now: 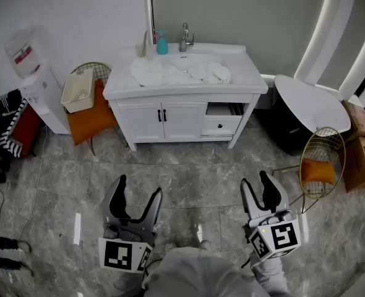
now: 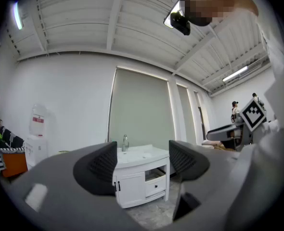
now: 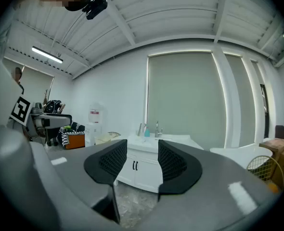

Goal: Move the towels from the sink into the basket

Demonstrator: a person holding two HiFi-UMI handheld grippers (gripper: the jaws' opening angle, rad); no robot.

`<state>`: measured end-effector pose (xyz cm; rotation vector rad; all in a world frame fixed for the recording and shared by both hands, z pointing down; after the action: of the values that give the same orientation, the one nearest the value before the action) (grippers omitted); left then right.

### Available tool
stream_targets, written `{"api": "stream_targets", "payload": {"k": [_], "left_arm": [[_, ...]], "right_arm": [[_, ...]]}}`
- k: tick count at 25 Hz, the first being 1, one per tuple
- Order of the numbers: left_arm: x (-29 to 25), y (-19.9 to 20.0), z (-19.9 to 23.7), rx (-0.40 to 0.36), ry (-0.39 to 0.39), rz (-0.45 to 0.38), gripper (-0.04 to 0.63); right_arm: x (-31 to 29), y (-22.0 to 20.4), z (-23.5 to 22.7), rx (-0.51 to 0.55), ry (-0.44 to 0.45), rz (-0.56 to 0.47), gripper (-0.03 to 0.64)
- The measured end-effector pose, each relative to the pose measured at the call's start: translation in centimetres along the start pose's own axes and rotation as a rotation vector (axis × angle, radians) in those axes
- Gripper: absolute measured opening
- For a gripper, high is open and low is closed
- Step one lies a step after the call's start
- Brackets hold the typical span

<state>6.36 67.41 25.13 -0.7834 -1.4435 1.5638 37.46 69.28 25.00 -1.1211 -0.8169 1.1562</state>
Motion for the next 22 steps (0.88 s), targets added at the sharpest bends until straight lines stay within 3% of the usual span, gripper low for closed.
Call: {"api": "stream_targets", "payload": {"k": [15,22], "left_arm": [[-1.6,0.7,1.4,0.005,-0.007,-0.041,0.367],[-3.8,0.9,3.6,0.011,-0.035,-0.052,0.367]], "right_arm": [[-2.1,0.5,1.1,0.001,-0.023,-0.007,0.192],[-5.4,1.8,2.1,-0.061,-0.062,-0.083,0.192]]}}
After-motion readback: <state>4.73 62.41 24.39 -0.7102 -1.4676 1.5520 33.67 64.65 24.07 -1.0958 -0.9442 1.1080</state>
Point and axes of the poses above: the fingertips, and each gripper's own axes: x backward along the fingers, z to its left, y out of its top, the point moved 8 cm from there along x, backward along the fingers, and after that the axes turned 13 degrees about x, right-handed, at the moved point
